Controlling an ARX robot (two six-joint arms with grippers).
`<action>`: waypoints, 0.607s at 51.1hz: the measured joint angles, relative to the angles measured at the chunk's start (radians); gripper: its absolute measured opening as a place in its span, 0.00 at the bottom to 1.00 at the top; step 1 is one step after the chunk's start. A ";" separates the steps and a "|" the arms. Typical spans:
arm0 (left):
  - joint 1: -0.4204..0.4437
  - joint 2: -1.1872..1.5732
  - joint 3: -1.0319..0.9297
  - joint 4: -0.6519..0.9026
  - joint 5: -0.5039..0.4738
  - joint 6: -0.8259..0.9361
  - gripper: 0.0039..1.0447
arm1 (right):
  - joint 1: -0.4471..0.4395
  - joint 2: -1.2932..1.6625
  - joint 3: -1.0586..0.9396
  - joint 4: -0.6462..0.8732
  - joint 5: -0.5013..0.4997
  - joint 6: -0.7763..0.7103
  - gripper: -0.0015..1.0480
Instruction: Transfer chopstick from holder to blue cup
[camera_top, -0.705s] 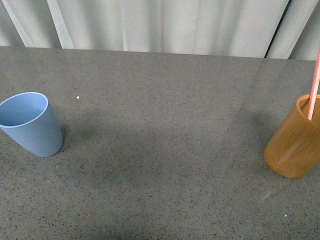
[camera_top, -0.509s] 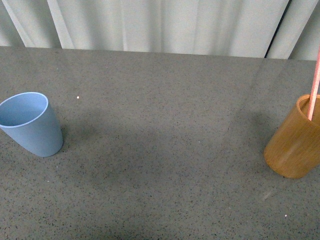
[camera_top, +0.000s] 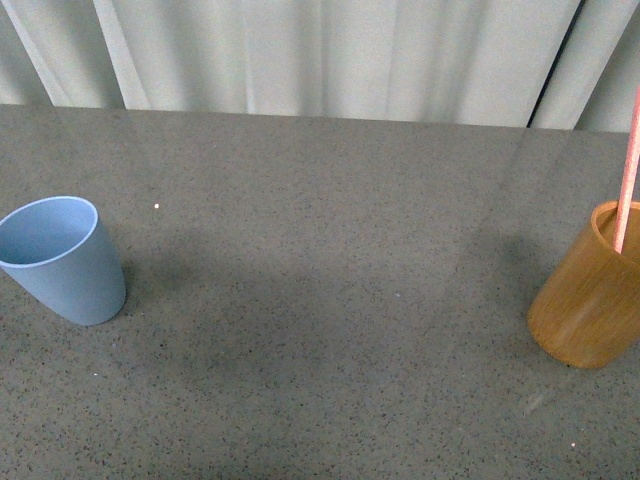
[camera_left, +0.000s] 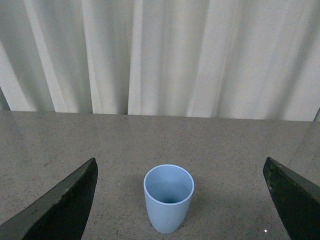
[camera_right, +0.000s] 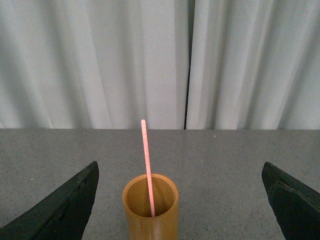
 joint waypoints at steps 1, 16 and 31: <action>0.000 0.000 0.000 0.000 0.000 0.000 0.94 | 0.000 0.000 0.000 0.000 0.000 0.000 0.90; 0.000 0.000 0.000 0.000 0.000 0.000 0.94 | 0.000 0.000 0.000 0.000 0.000 0.000 0.90; 0.000 0.000 0.000 0.000 0.000 0.000 0.94 | 0.000 0.000 0.000 0.000 0.000 0.000 0.90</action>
